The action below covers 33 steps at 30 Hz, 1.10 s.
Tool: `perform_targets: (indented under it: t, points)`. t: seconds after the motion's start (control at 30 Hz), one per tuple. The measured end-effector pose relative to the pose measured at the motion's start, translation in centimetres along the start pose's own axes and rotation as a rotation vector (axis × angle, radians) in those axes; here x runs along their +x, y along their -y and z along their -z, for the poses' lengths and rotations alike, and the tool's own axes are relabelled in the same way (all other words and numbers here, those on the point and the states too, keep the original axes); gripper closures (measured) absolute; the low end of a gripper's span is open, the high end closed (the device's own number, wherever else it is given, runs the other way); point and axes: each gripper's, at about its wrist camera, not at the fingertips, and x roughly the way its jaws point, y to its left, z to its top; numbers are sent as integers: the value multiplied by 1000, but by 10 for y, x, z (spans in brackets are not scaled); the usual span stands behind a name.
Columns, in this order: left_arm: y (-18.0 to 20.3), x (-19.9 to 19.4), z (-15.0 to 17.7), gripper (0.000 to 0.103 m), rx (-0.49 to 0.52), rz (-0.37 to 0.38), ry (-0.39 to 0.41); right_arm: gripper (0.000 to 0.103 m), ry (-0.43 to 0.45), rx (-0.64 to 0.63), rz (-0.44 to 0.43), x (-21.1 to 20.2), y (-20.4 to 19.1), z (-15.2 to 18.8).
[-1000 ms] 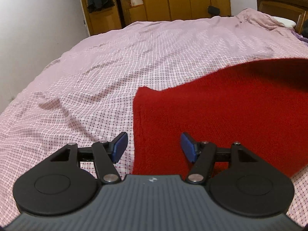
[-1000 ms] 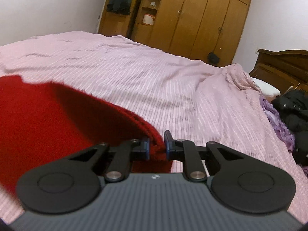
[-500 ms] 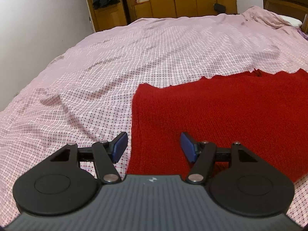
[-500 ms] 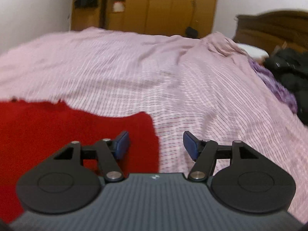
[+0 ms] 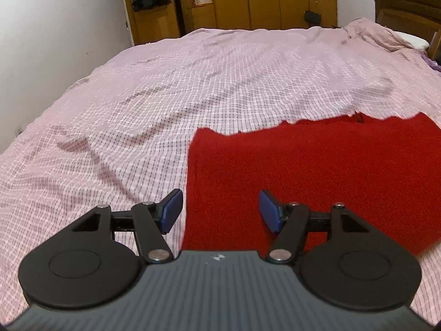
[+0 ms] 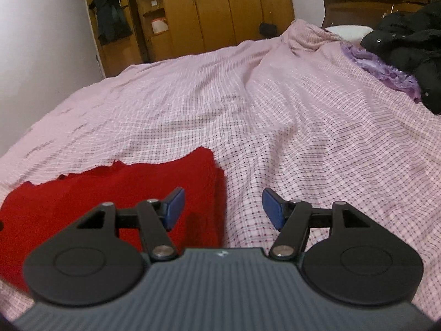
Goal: Fold small clothes
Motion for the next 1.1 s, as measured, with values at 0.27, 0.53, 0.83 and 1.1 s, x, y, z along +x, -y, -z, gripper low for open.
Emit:
perform_targets:
  t: [0.27,0.53,0.83,1.1]
  points:
    - [-9,49,-33,34,-57,-34,-33,40,-70,-25,-66,44,-22,-4]
    - [-5,67,-30,44,-100,-57,-39,91,77,-157,-21,40,-47,-13]
    - [6,82,-27,42,-88,-155,-3,91,0,-184,151,93,-45,0]
    - [11,66,-33,42,-56,-163,14,77,49,-201,124,51,-60,-16]
